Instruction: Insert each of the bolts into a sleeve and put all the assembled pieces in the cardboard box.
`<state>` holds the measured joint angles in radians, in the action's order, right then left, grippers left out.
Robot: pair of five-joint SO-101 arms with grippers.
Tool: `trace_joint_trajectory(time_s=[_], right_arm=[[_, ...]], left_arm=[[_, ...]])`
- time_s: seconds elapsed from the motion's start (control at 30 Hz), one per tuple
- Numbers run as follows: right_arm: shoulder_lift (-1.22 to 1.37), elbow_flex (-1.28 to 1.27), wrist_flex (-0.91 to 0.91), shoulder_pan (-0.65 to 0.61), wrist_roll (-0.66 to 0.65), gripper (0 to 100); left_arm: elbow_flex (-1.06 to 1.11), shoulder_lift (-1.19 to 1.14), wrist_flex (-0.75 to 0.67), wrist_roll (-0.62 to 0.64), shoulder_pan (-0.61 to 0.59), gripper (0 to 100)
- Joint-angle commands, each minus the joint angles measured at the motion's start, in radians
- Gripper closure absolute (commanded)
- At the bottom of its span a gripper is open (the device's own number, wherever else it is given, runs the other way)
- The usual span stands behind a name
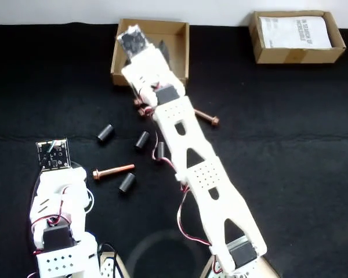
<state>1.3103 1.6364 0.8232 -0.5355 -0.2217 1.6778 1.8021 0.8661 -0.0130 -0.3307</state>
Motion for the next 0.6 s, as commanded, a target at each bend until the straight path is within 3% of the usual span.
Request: trace_joint_trajectory(time_s=[0.0, 0.27, 0.57], right_arm=[[-0.231, 0.127, 0.136, -0.013, 0.031, 62.8], [-0.518, 0.051, 0.529, -0.01, 0.233, 62.8], [-0.688, -0.271, 0.854, 0.002, 0.402, 62.8]], left_arm=[[0.018, 0.005, 0.0, -0.003, -0.005, 99], [0.018, 0.002, 0.0, -0.003, -0.005, 99], [0.018, 0.002, 0.002, -0.003, -0.008, 99]])
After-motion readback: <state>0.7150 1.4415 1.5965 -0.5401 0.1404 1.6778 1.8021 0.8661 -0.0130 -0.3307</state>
